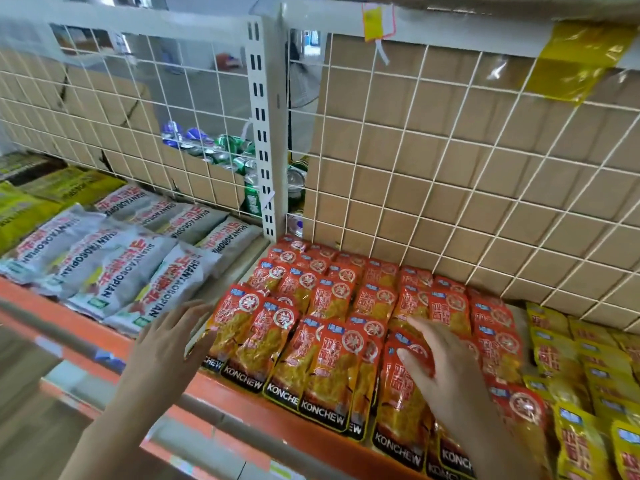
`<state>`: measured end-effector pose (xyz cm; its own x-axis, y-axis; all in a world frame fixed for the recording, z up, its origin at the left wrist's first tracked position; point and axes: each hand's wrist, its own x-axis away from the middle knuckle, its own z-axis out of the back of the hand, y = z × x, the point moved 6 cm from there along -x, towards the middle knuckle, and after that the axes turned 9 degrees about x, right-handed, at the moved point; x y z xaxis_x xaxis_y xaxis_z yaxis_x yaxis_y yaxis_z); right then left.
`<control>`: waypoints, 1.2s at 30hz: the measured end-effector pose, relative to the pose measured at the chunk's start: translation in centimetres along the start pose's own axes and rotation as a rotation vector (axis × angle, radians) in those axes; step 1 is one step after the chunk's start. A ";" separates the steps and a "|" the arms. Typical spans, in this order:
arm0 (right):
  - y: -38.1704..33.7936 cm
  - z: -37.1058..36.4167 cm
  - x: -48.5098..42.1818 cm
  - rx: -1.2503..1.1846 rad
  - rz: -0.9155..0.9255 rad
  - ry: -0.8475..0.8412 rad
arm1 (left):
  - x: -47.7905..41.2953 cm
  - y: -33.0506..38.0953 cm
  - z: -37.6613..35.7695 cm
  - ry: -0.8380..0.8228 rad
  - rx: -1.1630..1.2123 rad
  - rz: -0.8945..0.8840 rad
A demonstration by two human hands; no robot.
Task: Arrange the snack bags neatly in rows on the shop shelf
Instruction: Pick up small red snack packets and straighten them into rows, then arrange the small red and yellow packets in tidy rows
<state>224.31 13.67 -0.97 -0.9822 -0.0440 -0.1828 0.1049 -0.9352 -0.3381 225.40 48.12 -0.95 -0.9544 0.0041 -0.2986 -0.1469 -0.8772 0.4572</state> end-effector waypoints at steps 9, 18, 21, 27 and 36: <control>-4.0 -2.0 -2.7 0.016 -0.188 0.032 | -7.6 -4.2 -1.3 -0.134 0.042 -0.157; -9.8 -5.2 -5.9 0.077 -0.272 0.041 | -13.2 -5.4 -2.2 -0.311 0.128 -0.345; -11.2 -5.6 -6.7 0.103 -0.289 0.034 | -14.2 -5.1 -2.9 -0.371 0.140 -0.391; -13.3 -6.4 -8.3 0.159 -0.310 -0.024 | -14.6 -3.1 -5.0 -0.517 0.098 -0.495; -14.0 -8.0 -12.4 0.185 -0.251 -0.118 | -13.6 -0.6 -7.9 -0.643 0.048 -0.467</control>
<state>236.28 30.13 -1.38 -0.9862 0.1654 -0.0032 -0.1620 -0.9695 -0.1837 240.53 44.80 -3.78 -0.7521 0.6556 0.0666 -0.5663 -0.6946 0.4436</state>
